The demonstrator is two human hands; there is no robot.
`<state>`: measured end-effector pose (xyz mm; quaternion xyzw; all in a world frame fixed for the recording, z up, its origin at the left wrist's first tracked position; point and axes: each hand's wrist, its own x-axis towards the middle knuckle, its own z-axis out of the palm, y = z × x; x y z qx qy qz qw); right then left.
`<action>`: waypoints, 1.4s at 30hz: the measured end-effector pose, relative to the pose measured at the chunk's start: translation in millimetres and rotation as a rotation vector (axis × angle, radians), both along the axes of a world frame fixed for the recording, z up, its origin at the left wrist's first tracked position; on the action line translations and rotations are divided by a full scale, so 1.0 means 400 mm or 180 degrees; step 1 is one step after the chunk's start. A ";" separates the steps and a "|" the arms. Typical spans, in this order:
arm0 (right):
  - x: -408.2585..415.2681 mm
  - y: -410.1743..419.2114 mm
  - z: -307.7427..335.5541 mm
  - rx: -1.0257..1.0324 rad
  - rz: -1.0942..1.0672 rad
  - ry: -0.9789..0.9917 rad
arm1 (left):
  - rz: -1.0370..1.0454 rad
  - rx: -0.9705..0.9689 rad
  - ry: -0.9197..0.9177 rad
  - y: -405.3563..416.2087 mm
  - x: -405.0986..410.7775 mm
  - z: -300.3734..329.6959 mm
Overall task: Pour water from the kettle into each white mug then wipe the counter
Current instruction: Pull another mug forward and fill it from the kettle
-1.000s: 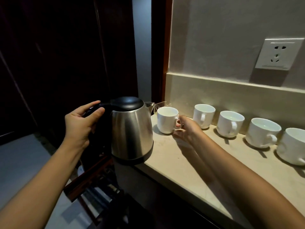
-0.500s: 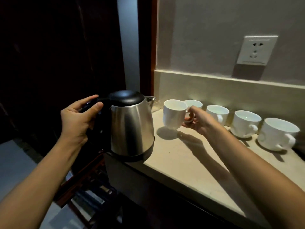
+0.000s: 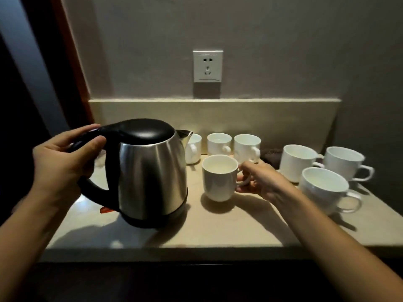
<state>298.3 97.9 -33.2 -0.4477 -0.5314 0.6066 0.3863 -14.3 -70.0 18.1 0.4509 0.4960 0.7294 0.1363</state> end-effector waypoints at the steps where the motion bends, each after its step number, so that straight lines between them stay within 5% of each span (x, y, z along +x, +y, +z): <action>1: 0.017 -0.003 -0.002 -0.0035 -0.0065 -0.0014 | -0.0102 0.0012 -0.0032 0.015 0.003 0.005; 10: 0.071 -0.012 -0.035 -0.0350 -0.0644 0.0195 | -0.0686 -0.0154 0.0327 0.124 0.024 0.044; 26: 0.075 0.017 -0.057 0.0063 -0.0210 -0.0051 | -0.0688 -0.0265 0.1095 0.190 0.061 0.076; 35: 0.062 0.000 -0.088 0.0138 -0.0104 0.0804 | -0.0863 -0.0301 0.1928 0.226 0.071 0.155; 42: 0.074 0.034 -0.061 -0.0294 -0.0157 0.0256 | -0.1060 -0.0392 0.2376 0.262 0.082 0.210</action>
